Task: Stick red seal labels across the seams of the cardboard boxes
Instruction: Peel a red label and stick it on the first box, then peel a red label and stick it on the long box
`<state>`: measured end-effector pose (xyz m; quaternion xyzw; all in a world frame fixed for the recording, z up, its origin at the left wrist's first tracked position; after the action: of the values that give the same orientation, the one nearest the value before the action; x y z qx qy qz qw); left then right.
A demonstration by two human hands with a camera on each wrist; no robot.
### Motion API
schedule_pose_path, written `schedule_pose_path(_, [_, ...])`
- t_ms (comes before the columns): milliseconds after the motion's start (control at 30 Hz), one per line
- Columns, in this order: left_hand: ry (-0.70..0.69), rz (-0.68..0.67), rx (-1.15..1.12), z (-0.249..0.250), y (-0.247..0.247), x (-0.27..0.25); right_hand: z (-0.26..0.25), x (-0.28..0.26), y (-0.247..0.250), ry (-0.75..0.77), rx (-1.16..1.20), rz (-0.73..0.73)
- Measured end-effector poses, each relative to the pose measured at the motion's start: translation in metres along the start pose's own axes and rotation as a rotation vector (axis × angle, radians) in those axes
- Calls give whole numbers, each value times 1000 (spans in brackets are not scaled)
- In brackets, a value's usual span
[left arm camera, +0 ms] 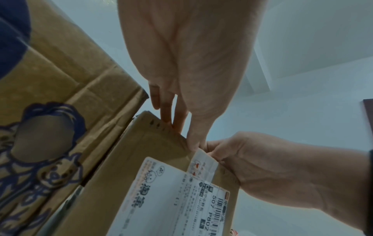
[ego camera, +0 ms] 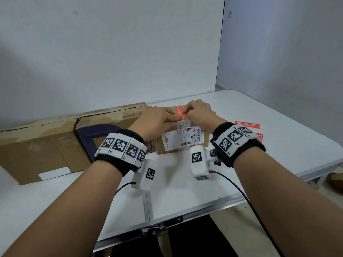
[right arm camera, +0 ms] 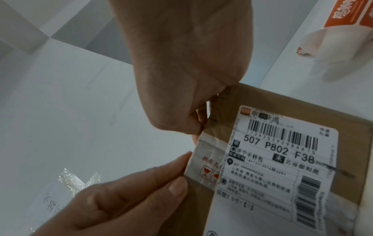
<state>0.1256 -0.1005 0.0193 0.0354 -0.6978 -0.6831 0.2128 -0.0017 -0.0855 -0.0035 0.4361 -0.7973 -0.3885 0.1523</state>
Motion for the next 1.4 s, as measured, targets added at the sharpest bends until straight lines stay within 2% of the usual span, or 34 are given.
schedule_pose_path(233, [-11, 75, -18, -4, -4, -3, 3, 3, -2, -21, 201, -69])
schedule_pose_path(367, [40, 226, -131, -9, 8, -6, 8, 6, -2, 9, 312, -93])
schedule_pose_path(433, [79, 272, -64, -6, 17, -6, 10, 6, 0, 38, 368, -116])
schedule_pose_path(500, [83, 259, 1, -4, 20, -2, 8, 4, 3, 77, 421, -150])
schedule_pose_path(600, [84, 263, -36, -6, 23, 5, 3, -4, 11, 143, 454, -193])
schedule_pose_path(667, [53, 287, -37, -1, 29, 13, 3, -5, 22, 180, 493, -178])
schedule_pose_path(733, [3, 309, -32, 9, 34, 22, 11, -3, 41, 208, 549, -90])
schedule_pose_path(800, [-53, 343, -39, 21, 37, 31, 34, 6, 64, 141, 642, 33])
schedule_pose_path(900, [-158, 325, -55, 43, 31, 50, 102, 27, 93, -108, 709, 220])
schedule_pose_path(1000, [-246, 287, -46, 66, 19, 72, 164, 35, 104, -310, 676, 269])
schedule_pose_path(1100, [-308, 267, -73, 84, 4, 91, 205, 31, 113, -426, 570, 353])
schedule_pose_path(1233, [-366, 194, -89, 107, -13, 113, 227, 30, 114, -499, 391, 313])
schedule_pose_path(1400, [-389, 101, -113, 125, -29, 130, 241, 27, 107, -543, 313, 221])
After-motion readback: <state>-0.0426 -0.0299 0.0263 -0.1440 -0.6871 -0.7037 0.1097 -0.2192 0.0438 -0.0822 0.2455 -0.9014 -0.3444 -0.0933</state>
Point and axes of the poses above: each hand's wrist, its own x-axis towards the middle knuckle, its own y-axis out of the back of the hand, z = x × y, the point moved 9 cm from there along x, towards the middle knuckle, and after that the axes turned 15 degrees about -y, right-handed, at the moved point
